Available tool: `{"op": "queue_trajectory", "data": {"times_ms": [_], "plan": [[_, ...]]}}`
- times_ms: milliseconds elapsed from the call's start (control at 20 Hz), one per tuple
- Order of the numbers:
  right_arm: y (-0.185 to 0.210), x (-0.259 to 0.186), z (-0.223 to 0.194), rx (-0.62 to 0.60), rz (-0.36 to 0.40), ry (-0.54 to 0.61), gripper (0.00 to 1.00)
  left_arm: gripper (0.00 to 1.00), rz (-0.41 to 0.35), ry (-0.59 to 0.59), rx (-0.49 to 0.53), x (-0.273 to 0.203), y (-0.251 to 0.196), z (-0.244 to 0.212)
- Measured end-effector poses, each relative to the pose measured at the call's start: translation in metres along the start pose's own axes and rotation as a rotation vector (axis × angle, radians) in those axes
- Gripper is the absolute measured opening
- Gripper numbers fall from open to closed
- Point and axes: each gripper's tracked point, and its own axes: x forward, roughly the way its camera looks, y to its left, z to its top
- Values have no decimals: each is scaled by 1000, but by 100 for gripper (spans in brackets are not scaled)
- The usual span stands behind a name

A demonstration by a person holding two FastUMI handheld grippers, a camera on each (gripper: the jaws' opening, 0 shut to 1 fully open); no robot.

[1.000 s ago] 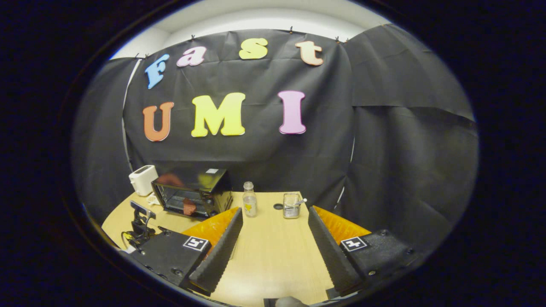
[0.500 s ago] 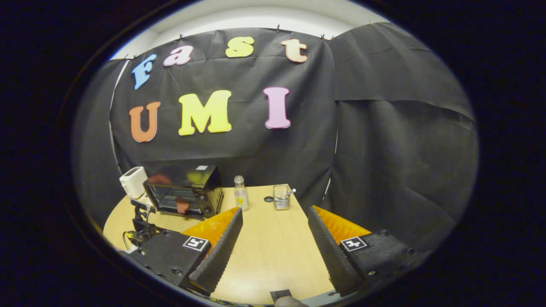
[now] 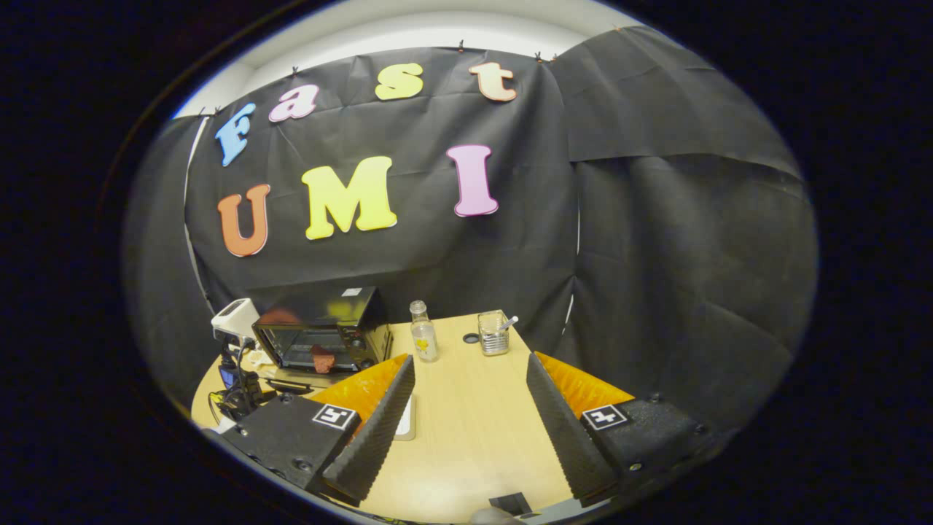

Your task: Open the electric oven with the left hand, put the food in, and close the electric oven.

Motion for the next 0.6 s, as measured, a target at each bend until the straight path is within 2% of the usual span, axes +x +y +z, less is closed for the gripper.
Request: {"op": "queue_trajectory", "data": {"times_ms": [400,600], "plan": [[-8,5,-1,58,-32,-13,96,97,-6,-69,42,7,5,58],[-10,6,-2,78,-39,-14,98,97,-9,-120,41,14,8,92]]}}
